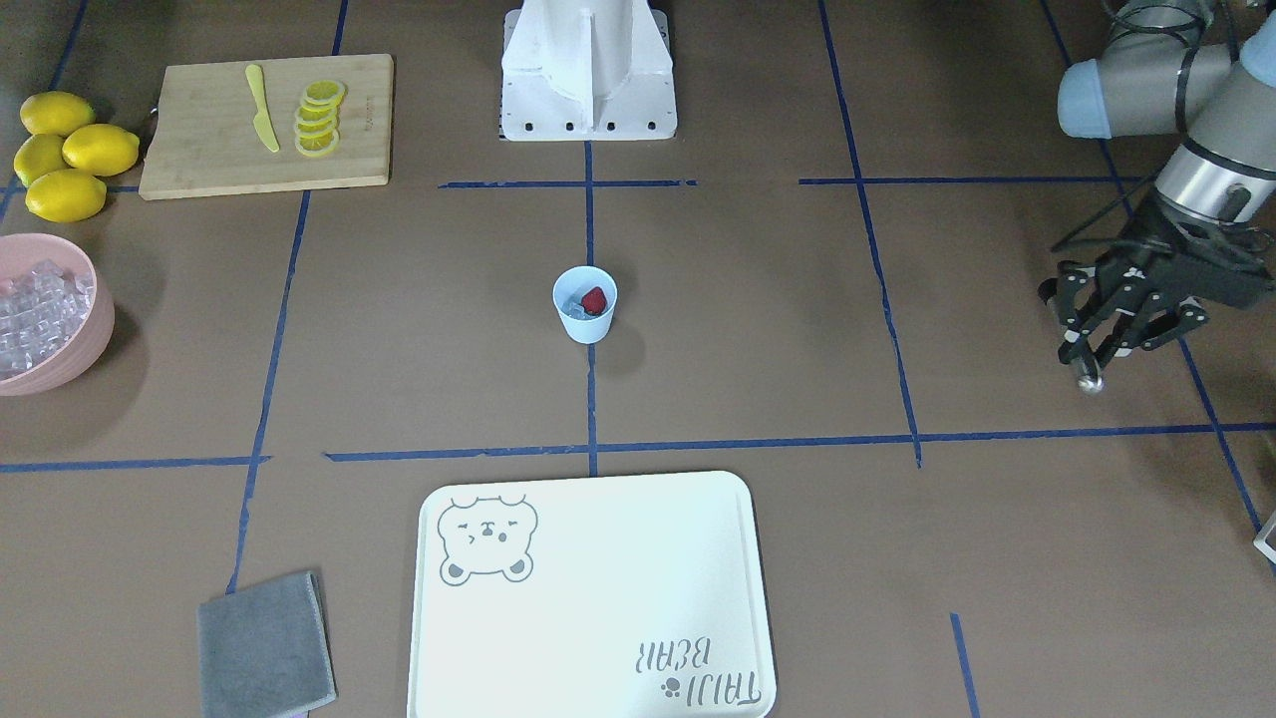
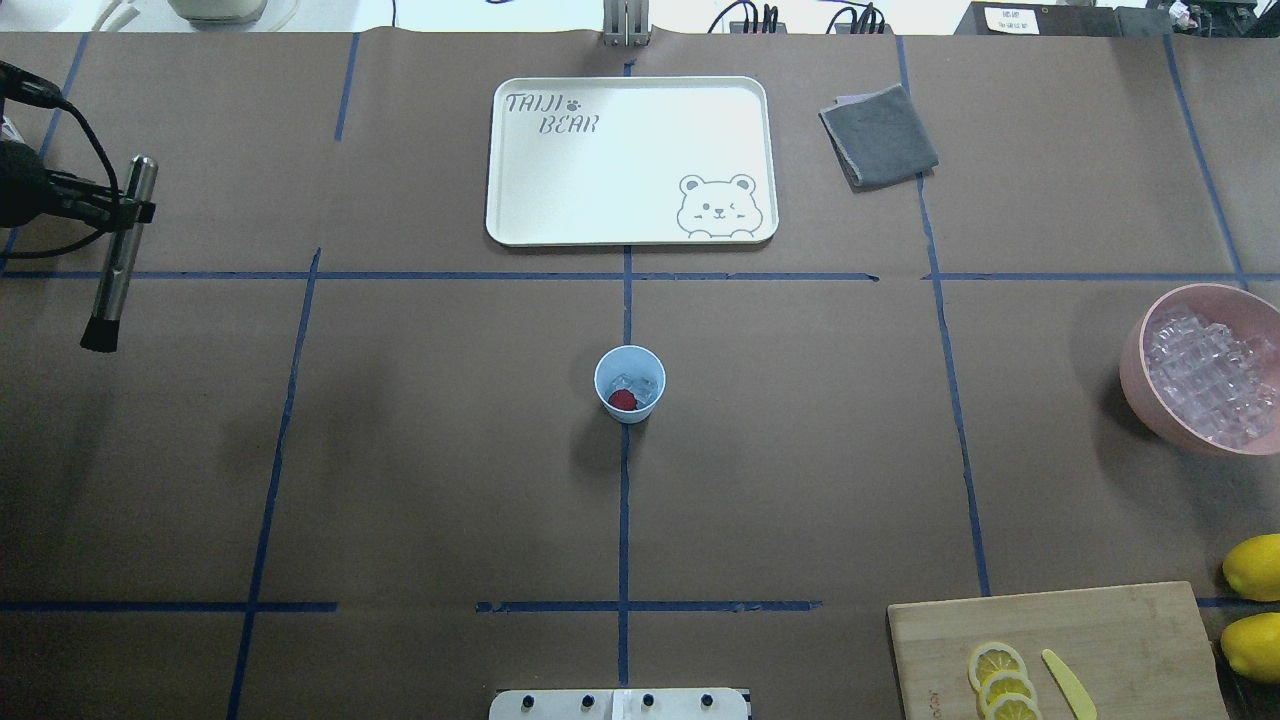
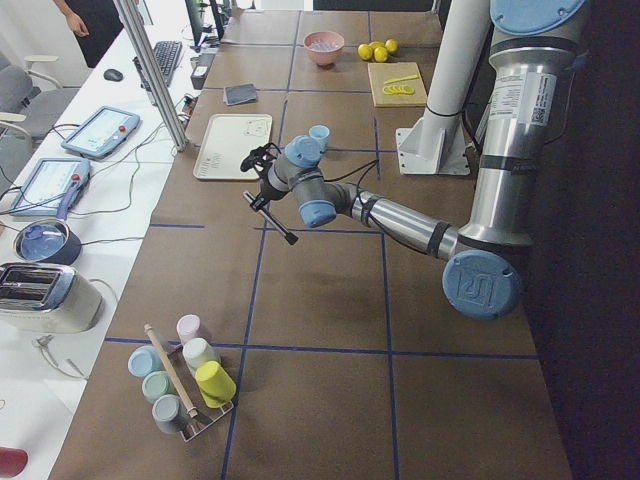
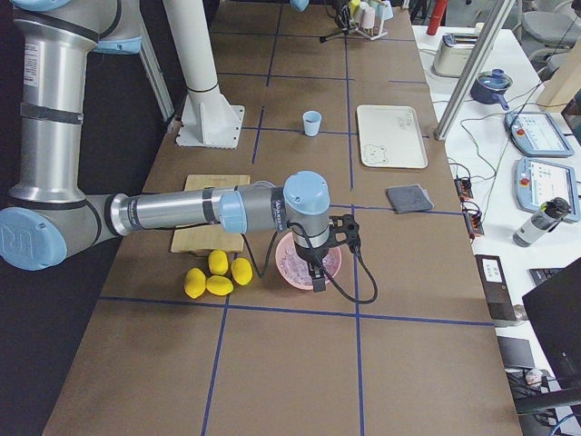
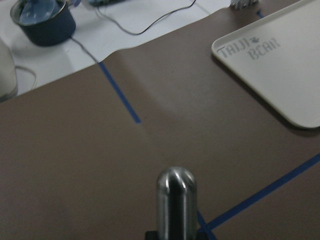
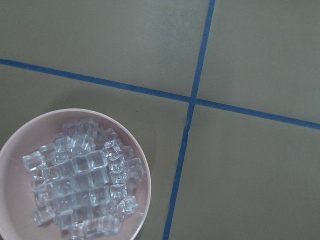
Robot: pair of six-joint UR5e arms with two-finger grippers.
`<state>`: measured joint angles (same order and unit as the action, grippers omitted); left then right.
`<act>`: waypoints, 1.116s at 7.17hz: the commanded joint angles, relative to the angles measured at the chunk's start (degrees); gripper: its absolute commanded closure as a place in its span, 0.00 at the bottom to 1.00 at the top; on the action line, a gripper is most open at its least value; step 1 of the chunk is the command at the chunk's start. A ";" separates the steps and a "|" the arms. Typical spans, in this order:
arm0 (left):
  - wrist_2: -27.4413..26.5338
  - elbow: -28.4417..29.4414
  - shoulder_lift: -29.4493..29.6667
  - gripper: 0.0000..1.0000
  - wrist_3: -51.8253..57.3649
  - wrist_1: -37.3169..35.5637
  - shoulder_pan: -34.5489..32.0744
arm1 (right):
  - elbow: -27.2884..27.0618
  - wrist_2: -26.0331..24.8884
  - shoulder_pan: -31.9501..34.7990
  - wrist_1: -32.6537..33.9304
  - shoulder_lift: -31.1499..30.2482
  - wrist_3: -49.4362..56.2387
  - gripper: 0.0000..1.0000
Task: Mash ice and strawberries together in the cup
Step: 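Lift the muddler out of the cup and withdraw the left arm, then lower the muddler with the left gripper onto the table near the cups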
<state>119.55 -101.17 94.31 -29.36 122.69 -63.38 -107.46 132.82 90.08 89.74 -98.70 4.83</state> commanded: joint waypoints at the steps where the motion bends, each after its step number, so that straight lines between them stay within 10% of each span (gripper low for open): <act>1: 2.62 2.63 -3.68 1.00 0.53 -9.12 -1.83 | 0.06 -0.01 0.00 0.00 -0.01 0.00 0.00; 8: 2.97 13.63 -3.35 1.00 5.80 -18.71 -1.22 | -0.12 -0.28 0.00 -0.18 -0.45 0.00 0.00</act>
<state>122.56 -88.95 90.56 -23.42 103.83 -64.67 -107.52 132.58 90.09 89.57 -99.12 4.83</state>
